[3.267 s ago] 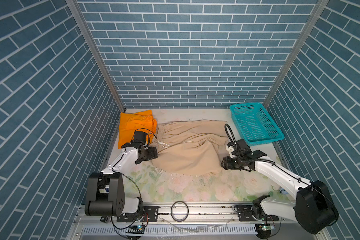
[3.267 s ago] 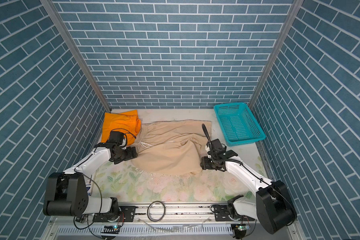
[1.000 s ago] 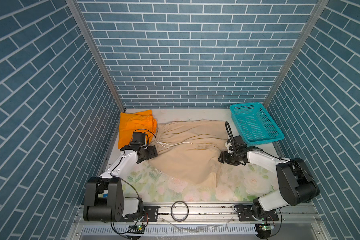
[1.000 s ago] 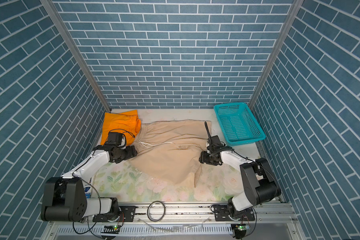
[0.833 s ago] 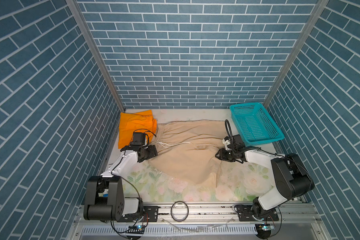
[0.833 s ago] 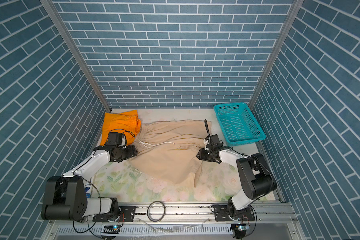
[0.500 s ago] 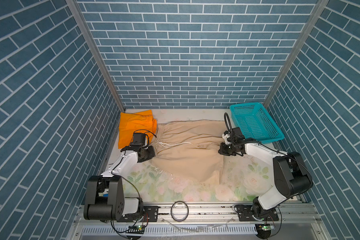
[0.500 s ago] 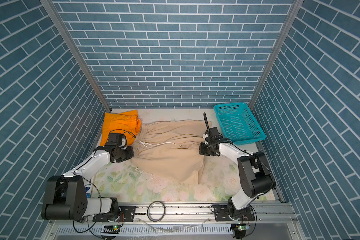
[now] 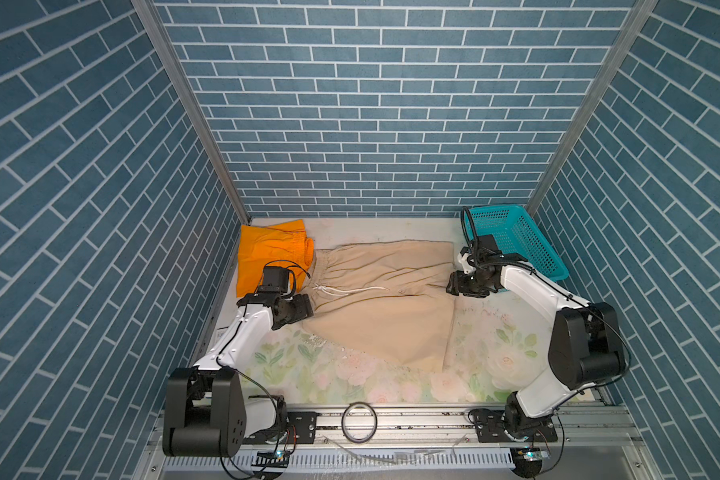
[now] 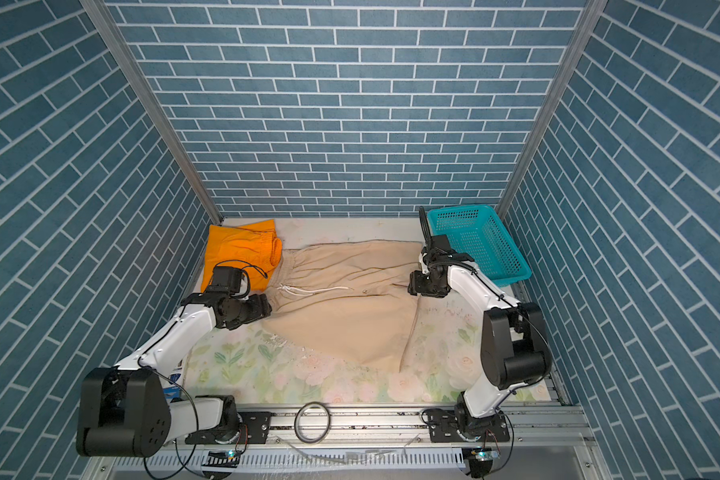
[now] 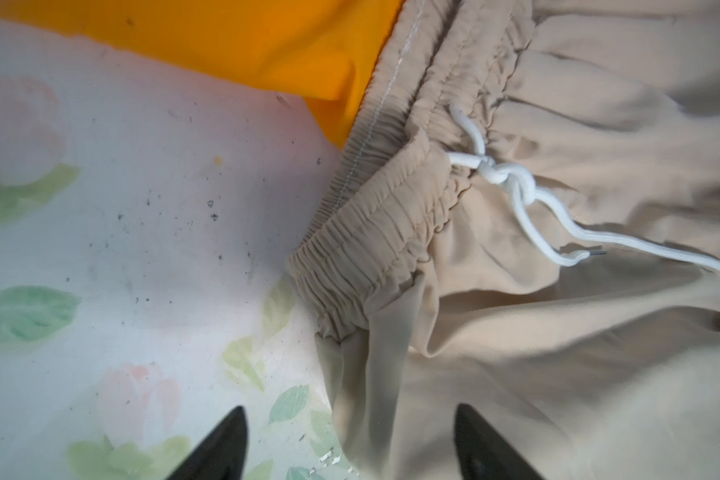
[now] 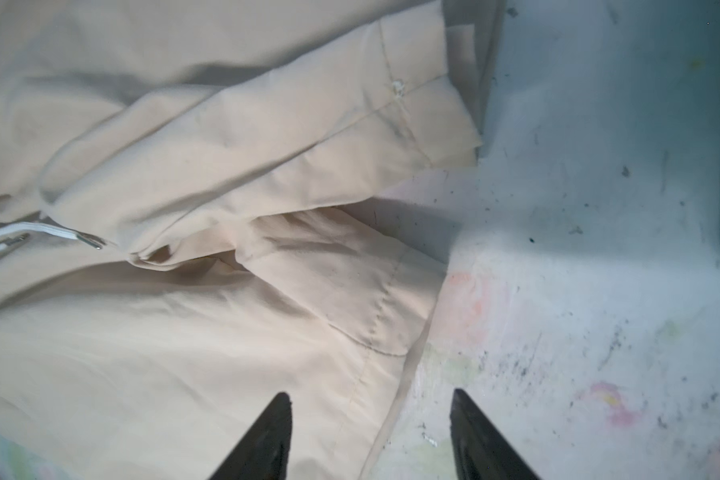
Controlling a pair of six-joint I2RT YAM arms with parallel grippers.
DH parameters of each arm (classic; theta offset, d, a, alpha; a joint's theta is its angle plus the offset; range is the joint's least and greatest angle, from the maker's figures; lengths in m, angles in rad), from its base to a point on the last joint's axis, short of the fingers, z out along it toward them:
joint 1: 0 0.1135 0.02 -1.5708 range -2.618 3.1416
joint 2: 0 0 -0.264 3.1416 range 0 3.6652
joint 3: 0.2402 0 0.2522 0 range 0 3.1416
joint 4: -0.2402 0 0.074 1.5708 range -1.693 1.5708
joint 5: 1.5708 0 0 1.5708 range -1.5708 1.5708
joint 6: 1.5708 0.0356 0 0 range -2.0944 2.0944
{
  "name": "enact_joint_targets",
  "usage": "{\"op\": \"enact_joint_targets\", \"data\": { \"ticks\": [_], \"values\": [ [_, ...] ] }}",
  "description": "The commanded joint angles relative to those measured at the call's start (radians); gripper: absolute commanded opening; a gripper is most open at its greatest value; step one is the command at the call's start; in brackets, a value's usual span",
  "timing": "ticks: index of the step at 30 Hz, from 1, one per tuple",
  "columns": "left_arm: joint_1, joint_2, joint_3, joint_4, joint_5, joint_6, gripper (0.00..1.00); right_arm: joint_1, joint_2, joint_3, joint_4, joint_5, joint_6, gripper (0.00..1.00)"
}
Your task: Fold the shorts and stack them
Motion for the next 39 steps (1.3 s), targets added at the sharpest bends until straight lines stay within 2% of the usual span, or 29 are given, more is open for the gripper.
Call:
{"op": "enact_joint_targets", "data": {
  "ticks": [1,5,8,11,14,16,22,25,28,33,36,39],
  "values": [
    [0.006,0.01,0.09,0.018,0.013,0.04,1.0,-0.001,-0.211,-0.085,-0.046,-0.036,0.046,0.66],
    [0.006,0.121,0.197,0.053,0.025,0.088,1.0,0.044,-0.389,-0.267,-0.024,-0.149,0.157,0.66],
    [0.006,0.233,0.299,0.068,0.019,0.115,1.0,0.169,-0.462,-0.375,-0.019,-0.118,0.262,0.66],
    [0.006,0.334,0.386,0.131,0.038,0.139,1.0,0.286,-0.477,-0.466,0.024,-0.105,0.362,0.66],
    [0.006,0.444,0.497,0.136,0.076,0.176,1.0,0.354,-0.476,-0.534,0.052,-0.074,0.417,0.65],
    [0.006,0.511,0.551,0.153,0.101,0.194,1.0,0.372,-0.473,-0.582,0.113,-0.087,0.443,0.6],
    [0.0,0.652,0.666,0.152,0.139,0.226,1.0,0.375,-0.411,-0.69,0.342,-0.156,0.511,0.41],
    [-0.016,0.69,0.693,0.136,0.141,0.237,0.96,0.375,-0.367,-0.675,0.342,-0.151,0.51,0.23],
    [-0.047,0.721,0.709,0.114,0.091,0.266,0.91,0.374,-0.37,-0.646,0.254,-0.092,0.506,0.0],
    [-0.066,0.795,0.765,0.07,0.04,0.271,0.79,0.325,-0.401,-0.613,0.094,-0.048,0.492,0.0],
    [-0.069,0.833,0.81,0.06,0.034,0.259,0.65,0.26,-0.41,-0.621,0.042,-0.051,0.474,0.0],
    [-0.078,0.861,0.838,0.066,0.03,0.26,0.58,0.199,-0.426,-0.613,0.014,-0.044,0.444,0.0]
  ]
}}
